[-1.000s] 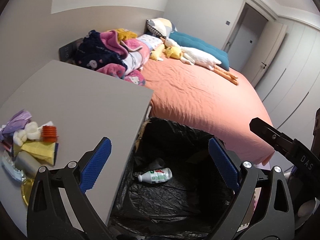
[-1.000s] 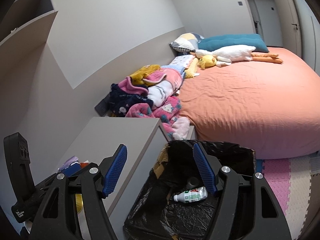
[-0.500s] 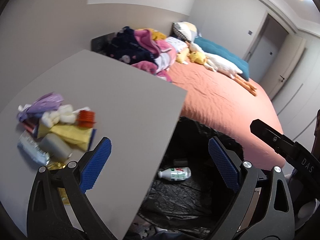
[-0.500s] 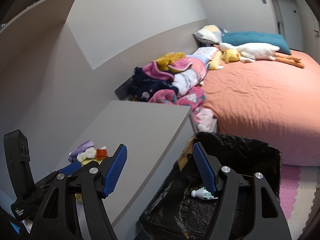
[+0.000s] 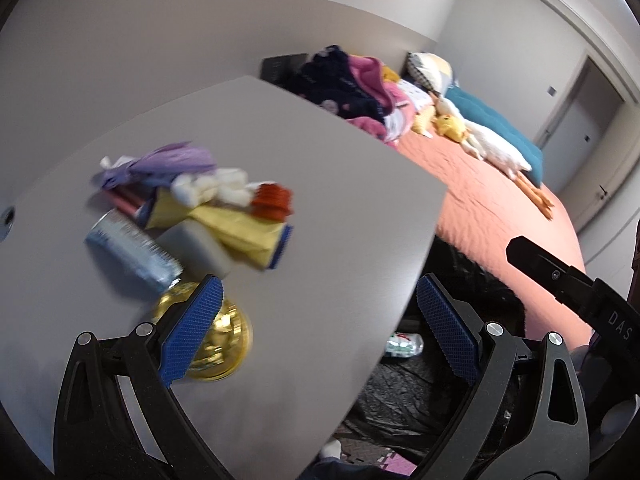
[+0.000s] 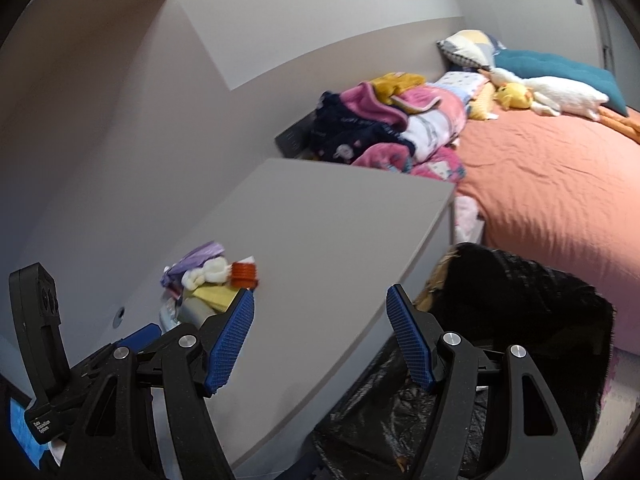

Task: Collect trash
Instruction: 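Move both tools back over the table toward the gold can, then grasp the gold foil can with the left tool while the right tool grasps the orange cap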

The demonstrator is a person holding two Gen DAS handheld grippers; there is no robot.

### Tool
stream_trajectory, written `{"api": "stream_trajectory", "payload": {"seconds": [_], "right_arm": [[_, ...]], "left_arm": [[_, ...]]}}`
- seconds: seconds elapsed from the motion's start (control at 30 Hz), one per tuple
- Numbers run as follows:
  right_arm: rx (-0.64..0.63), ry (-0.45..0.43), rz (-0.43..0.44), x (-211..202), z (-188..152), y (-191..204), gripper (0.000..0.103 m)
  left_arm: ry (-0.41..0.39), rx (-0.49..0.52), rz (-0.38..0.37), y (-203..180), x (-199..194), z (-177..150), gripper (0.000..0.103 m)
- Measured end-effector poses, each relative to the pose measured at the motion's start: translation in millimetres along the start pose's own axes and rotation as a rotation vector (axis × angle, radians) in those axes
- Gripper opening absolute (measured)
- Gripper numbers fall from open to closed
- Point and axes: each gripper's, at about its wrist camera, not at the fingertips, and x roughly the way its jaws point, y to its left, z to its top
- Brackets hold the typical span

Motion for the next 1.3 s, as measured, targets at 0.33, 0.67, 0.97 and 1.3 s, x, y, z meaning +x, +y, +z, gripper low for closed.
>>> {"api": "stream_trajectory", "payload": {"seconds": [0.33, 0.67, 0.97, 1.3], "right_arm": [[-0.044, 0.086, 0.038, 39, -4, 24, 0.069], [-0.077, 0.142, 0.049, 78, -2, 47, 0.069], [-0.097, 0.176, 0.050, 113, 3, 63, 0.069], [-0.102, 0.200, 0.057, 149, 10, 79, 0.069]], "left_arm": [[0.019, -0.077, 0.099, 44, 4, -15, 0.094], [0.077, -0.119, 0.146, 73, 24, -28, 0.094], [0.119, -0.124, 0.150, 85, 44, -36, 0.094], [0.107, -0.052, 0.135, 87, 53, -30, 0.077]]}}
